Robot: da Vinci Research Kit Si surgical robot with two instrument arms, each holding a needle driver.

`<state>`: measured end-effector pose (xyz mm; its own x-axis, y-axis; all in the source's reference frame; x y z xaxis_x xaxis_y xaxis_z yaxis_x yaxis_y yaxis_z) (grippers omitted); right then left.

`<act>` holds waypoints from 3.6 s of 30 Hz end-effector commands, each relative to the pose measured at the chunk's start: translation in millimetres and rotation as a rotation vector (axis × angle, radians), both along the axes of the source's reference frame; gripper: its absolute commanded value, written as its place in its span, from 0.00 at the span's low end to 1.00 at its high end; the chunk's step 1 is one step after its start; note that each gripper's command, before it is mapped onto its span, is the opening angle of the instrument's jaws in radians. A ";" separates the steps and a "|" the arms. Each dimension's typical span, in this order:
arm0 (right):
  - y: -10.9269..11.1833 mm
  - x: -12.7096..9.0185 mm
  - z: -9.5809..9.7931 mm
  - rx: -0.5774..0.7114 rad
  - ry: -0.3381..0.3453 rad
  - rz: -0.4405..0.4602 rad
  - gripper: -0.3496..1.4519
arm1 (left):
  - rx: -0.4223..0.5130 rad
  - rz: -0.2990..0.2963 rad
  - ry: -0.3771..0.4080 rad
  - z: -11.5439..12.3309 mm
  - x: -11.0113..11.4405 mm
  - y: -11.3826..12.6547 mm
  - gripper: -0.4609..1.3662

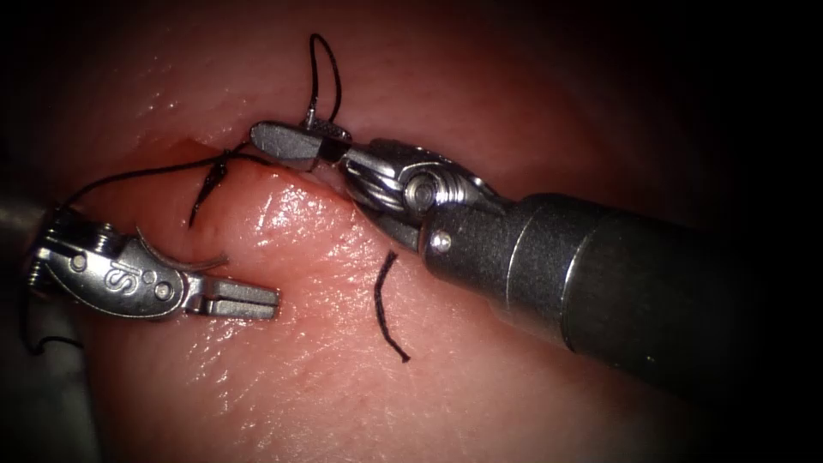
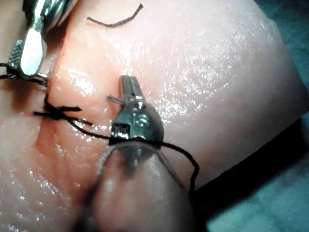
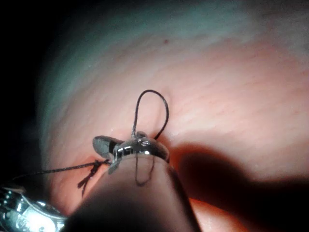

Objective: Wound Closure
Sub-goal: Use the left gripper to pull the needle through the tissue

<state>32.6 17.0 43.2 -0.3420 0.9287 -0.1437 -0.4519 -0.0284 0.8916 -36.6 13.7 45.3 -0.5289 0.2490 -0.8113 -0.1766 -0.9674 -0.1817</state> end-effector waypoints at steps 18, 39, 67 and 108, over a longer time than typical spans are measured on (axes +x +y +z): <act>1.7 -5.1 0.4 -0.085 -0.064 -0.056 0.67 | 0.005 0.026 -0.018 -0.7 3.6 -1.3 0.06; 0.6 -7.0 0.3 -0.108 -0.062 -0.077 0.63 | 0.082 -0.048 -0.164 -0.3 4.6 1.4 0.19; -1.4 -7.7 1.6 -0.125 -0.072 -0.080 0.62 | 0.098 -0.051 -0.331 0.3 1.1 3.0 0.51; -9.3 -0.6 -6.6 -0.739 -0.361 -0.582 0.65 | 0.438 -0.058 -0.437 -3.4 0.3 4.6 0.06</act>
<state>32.0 7.6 36.8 0.3108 0.5761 -0.7560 -0.4640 0.7861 0.4083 -36.3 18.2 41.9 -0.1441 0.6264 -0.7661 -0.0612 -0.7783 -0.6249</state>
